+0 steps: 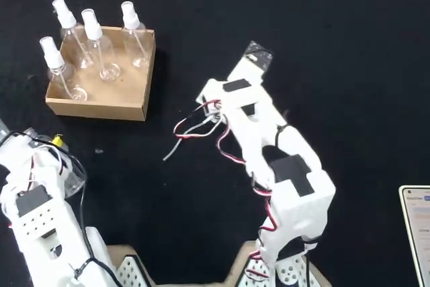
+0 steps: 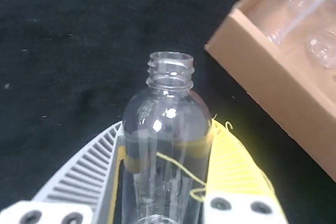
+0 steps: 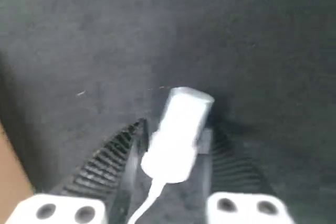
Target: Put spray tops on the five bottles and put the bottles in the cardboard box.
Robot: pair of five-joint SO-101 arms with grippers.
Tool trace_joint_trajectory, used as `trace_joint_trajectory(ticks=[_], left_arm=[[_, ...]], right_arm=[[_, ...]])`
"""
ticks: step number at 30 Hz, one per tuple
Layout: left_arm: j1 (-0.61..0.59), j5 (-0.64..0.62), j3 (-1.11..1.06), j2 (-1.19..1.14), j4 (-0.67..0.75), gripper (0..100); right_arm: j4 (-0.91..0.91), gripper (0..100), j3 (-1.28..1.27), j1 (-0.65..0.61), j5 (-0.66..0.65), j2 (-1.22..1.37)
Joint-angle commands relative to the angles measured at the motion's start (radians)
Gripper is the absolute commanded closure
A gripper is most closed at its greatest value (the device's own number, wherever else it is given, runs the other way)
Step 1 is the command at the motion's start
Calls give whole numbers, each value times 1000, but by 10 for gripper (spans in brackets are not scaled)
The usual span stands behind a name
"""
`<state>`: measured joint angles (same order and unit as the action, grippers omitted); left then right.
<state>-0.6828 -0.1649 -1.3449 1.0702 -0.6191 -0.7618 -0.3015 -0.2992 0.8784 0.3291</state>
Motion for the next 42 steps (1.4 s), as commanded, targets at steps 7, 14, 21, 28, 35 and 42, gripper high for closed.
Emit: trace_joint_trajectory(ticks=[7,14,21,28,35,42], left_arm=[[-13,-12,7,17,17,891],[-12,-12,7,17,17,891],[8,-12,50,31,-8,891],[252,-3,142,227,-175,890],[579,-3,134,526,-172,890],[812,-3,-105,766,-3,888]], right_arm=[[-44,986,50,51,-428,-148],[-112,986,44,68,-674,-453],[-71,986,45,61,-678,-742],[64,986,45,60,-672,-944],[135,987,48,58,-669,-1110],[189,987,45,-9,-574,-1191]])
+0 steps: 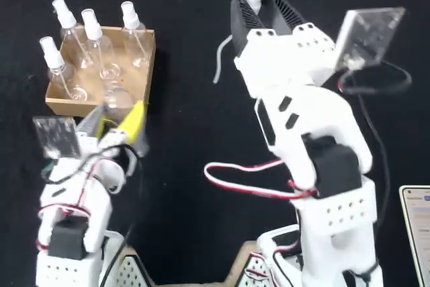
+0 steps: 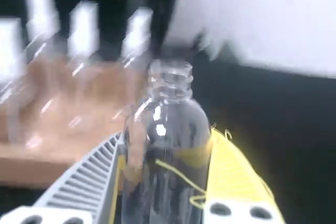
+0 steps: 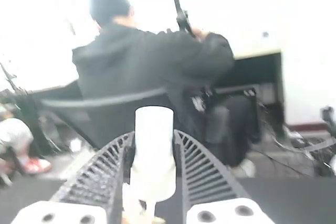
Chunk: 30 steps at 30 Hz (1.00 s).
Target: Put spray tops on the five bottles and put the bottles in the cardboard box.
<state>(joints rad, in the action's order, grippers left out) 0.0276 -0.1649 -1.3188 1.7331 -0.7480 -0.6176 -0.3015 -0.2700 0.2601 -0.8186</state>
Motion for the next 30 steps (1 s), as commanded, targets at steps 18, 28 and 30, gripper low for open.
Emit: trace_joint_trajectory(ticks=[18,28,30], left_arm=[[277,-3,-315,89,342,891],[277,-3,-314,89,341,891],[275,-3,-320,89,341,891]], right_arm=[[373,987,-163,-143,55,-45],[358,987,-216,-258,-118,-44],[298,987,-183,-282,-153,-44]])
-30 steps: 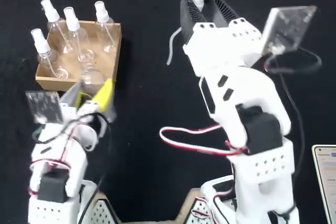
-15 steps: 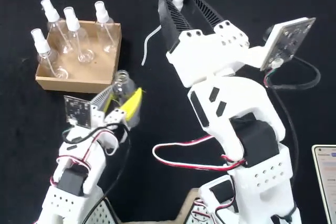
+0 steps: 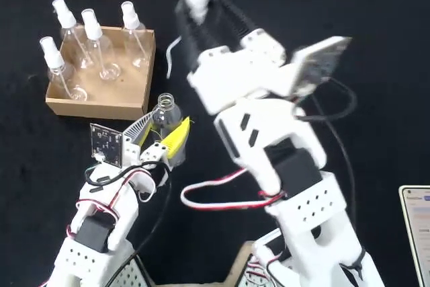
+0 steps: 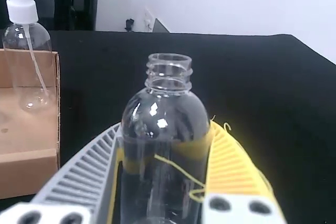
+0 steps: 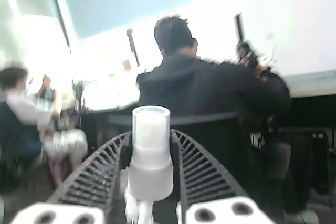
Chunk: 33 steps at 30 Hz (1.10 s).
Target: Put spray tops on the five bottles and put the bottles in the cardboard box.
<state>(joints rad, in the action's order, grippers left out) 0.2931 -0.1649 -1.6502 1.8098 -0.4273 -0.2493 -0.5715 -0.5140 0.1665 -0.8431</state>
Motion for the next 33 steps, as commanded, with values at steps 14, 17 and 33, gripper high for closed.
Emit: trace_joint_trajectory(ticks=[14,17,33], left_arm=[[4,-3,10,12,20,891],[4,-3,10,12,20,891],[4,-3,8,12,20,891]], right_arm=[[-163,987,217,-43,-64,173],[-163,987,217,-46,-64,177],[-164,987,220,-38,-63,166]])
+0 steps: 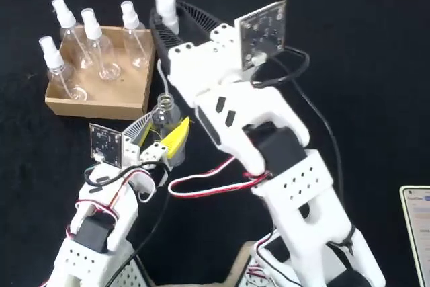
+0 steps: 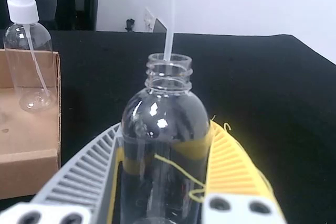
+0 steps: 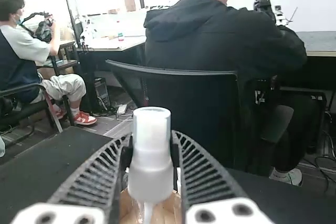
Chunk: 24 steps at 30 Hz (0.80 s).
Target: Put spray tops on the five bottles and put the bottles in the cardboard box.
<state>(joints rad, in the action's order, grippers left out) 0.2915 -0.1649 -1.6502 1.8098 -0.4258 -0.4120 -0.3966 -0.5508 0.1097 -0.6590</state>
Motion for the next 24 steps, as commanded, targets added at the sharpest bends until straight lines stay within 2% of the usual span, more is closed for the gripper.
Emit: trace_joint_trajectory(ticks=[1,10,17,19,24], left_arm=[[5,-3,8,12,18,891],[15,-3,12,14,44,889],[39,0,-45,9,313,888],[87,55,-50,8,354,888],[239,264,-50,6,351,891]], right_arm=[[-2,987,47,9,-6,-33],[-75,987,8,203,-6,-317],[-98,987,-67,227,-6,-452],[-98,987,-76,226,3,-455],[-94,987,-110,230,141,-455]])
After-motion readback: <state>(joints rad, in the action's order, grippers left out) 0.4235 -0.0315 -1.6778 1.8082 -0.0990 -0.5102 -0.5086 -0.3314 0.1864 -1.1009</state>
